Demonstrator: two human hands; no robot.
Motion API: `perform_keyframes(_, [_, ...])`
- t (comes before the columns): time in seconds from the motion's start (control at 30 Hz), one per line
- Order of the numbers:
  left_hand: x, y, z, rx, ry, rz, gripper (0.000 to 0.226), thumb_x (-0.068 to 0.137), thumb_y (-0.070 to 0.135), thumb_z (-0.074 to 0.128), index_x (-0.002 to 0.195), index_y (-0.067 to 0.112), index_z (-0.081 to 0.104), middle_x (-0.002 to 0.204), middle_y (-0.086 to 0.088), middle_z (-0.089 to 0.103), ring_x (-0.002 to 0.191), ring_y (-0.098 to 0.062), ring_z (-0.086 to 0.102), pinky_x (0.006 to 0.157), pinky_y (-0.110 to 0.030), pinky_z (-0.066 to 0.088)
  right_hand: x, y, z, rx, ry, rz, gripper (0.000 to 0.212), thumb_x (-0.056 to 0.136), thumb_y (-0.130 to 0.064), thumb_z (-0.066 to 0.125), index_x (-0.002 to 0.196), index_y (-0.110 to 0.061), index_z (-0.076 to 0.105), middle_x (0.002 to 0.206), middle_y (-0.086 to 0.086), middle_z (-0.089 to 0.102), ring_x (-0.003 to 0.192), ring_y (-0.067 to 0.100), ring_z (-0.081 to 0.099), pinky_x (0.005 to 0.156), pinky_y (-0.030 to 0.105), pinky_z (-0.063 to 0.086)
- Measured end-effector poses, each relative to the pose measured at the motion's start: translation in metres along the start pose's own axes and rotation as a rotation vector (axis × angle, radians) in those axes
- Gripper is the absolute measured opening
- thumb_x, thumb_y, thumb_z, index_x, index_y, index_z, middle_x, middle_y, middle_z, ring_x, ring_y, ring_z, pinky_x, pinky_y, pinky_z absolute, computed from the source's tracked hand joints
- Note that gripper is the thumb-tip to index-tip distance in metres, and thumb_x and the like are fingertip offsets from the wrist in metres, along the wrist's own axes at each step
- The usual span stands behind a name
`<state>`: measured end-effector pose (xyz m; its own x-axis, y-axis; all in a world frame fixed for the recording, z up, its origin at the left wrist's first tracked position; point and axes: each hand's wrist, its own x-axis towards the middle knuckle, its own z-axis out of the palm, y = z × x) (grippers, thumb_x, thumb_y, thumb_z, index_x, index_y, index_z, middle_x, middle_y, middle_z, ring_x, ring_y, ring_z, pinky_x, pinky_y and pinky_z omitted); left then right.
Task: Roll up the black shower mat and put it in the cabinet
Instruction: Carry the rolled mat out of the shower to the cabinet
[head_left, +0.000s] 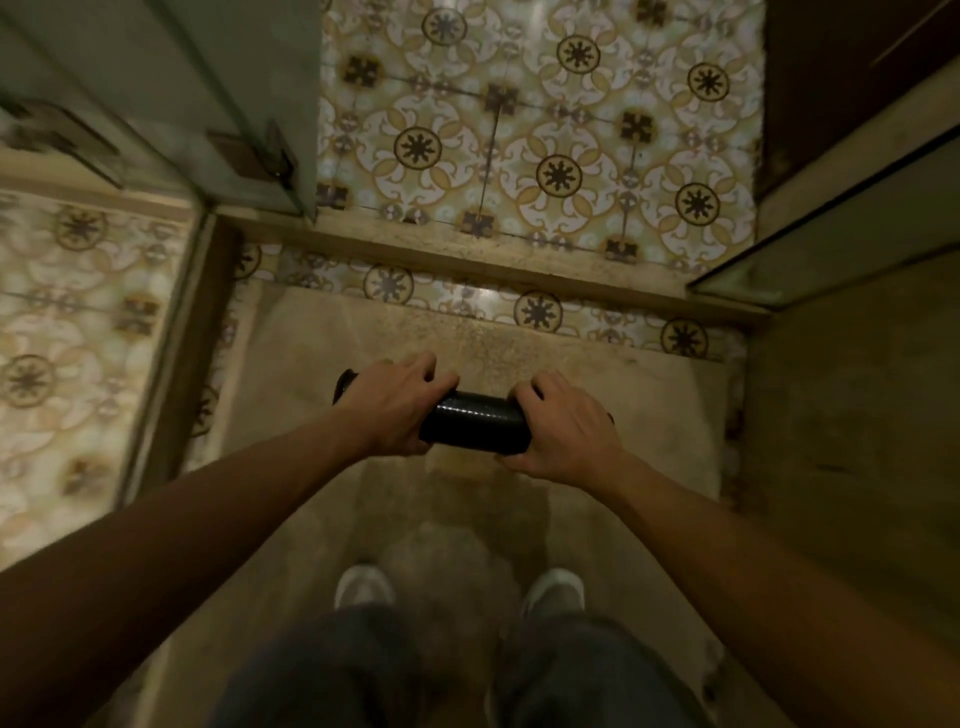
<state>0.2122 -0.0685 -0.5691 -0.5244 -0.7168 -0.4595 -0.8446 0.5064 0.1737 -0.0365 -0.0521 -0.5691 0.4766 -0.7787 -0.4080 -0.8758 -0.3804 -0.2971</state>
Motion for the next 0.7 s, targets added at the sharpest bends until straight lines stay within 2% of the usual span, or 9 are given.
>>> perform_keyframes(0.1, [-0.044, 0.022, -0.059, -0.003, -0.034, -0.002, 0.064, 0.075, 0.047, 0.073, 0.125, 0.023, 0.043, 0.112, -0.007, 0.048, 0.078, -0.018, 0.043, 0.065, -0.033, 0.038, -0.041, -0.028, -0.053, 0.023, -0.032, 0.009, 0.063, 0.073, -0.061, 0.074, 0.117, -0.020, 0.054, 0.108, 0.005, 0.054, 0.096, 0.024, 0.054, 0.070, 0.039, 0.053])
perform_keyframes(0.2, [-0.081, 0.045, -0.111, -0.005, -0.067, -0.020, 0.066, 0.075, 0.046, 0.074, 0.128, 0.023, 0.041, 0.115, -0.008, 0.047, 0.091, -0.024, 0.053, 0.073, -0.037, 0.048, -0.076, -0.051, -0.103, 0.033, -0.051, 0.024, 0.064, 0.073, -0.059, 0.075, 0.118, -0.019, 0.054, 0.109, 0.005, 0.054, 0.099, 0.024, 0.053, 0.073, 0.040, 0.053])
perform_keyframes(0.3, [-0.113, 0.068, -0.156, -0.005, -0.068, -0.024, 0.067, 0.076, 0.046, 0.075, 0.129, 0.023, 0.040, 0.116, -0.008, 0.047, 0.089, -0.022, 0.052, 0.072, -0.037, 0.049, -0.113, -0.068, -0.149, 0.033, -0.059, 0.036, 0.065, 0.073, -0.059, 0.074, 0.120, -0.018, 0.054, 0.109, 0.005, 0.055, 0.099, 0.024, 0.053, 0.074, 0.041, 0.054])
perform_keyframes(0.4, [-0.142, 0.093, -0.195, -0.011, -0.065, -0.009, 0.066, 0.075, 0.046, 0.074, 0.127, 0.022, 0.041, 0.116, -0.008, 0.047, 0.083, -0.020, 0.048, 0.066, -0.034, 0.040, -0.151, -0.081, -0.195, 0.033, -0.082, 0.046, 0.064, 0.072, -0.057, 0.075, 0.119, -0.018, 0.055, 0.109, 0.005, 0.055, 0.100, 0.023, 0.054, 0.076, 0.040, 0.054])
perform_keyframes(0.5, [-0.176, 0.117, -0.237, -0.025, -0.062, -0.011, 0.067, 0.073, 0.045, 0.076, 0.126, 0.021, 0.043, 0.115, -0.009, 0.048, 0.089, -0.024, 0.052, 0.071, -0.038, 0.046, -0.190, -0.100, -0.240, 0.054, -0.091, 0.062, 0.063, 0.072, -0.055, 0.076, 0.119, -0.017, 0.056, 0.109, 0.005, 0.055, 0.098, 0.023, 0.053, 0.076, 0.040, 0.053])
perform_keyframes(0.7, [-0.235, 0.158, -0.306, -0.058, -0.079, -0.005, 0.066, 0.070, 0.043, 0.076, 0.123, 0.020, 0.044, 0.113, -0.008, 0.049, 0.089, -0.025, 0.054, 0.074, -0.041, 0.050, -0.259, -0.127, -0.298, 0.078, -0.069, 0.066, 0.066, 0.066, -0.054, 0.079, 0.116, -0.018, 0.056, 0.108, 0.005, 0.055, 0.097, 0.023, 0.053, 0.074, 0.037, 0.052])
